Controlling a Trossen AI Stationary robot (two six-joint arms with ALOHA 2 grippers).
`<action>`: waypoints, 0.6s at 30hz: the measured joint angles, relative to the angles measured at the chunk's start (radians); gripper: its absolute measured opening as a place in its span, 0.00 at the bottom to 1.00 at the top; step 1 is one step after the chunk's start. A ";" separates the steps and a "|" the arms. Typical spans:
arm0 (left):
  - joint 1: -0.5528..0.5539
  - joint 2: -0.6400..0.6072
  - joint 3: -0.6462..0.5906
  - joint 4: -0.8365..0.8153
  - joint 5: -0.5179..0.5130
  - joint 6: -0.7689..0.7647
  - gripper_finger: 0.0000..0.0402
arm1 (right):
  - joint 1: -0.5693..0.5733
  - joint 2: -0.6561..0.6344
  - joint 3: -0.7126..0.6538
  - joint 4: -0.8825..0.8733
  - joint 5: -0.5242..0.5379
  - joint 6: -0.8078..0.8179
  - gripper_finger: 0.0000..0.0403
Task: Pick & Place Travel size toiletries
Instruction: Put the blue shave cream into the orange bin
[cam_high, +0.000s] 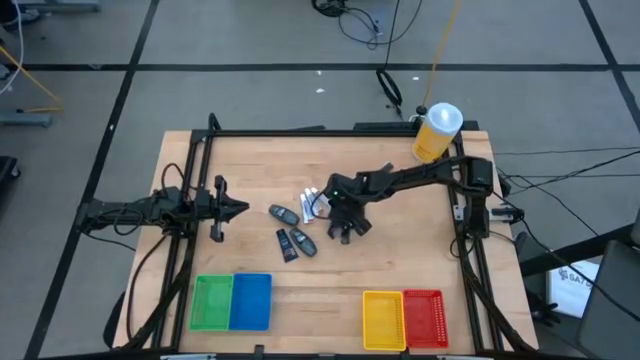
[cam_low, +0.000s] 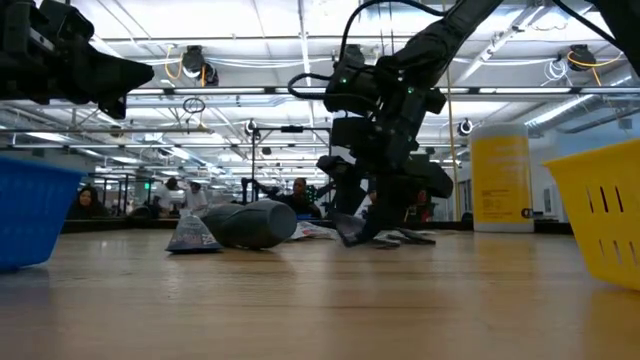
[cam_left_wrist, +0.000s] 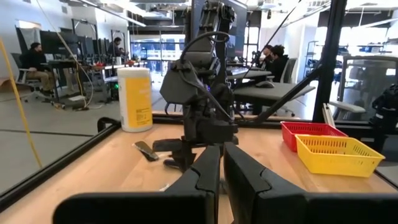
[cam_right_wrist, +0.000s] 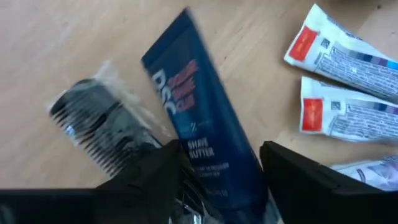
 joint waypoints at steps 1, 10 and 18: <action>0.000 0.000 0.000 0.002 0.000 0.002 0.06 | 0.004 0.000 0.000 0.006 0.001 0.017 0.48; 0.000 0.000 0.000 0.009 -0.001 0.004 0.06 | 0.058 -0.030 -0.005 0.037 0.047 0.169 0.25; 0.000 0.000 0.000 0.058 -0.001 0.058 0.06 | 0.191 -0.207 0.000 0.008 0.314 0.456 0.19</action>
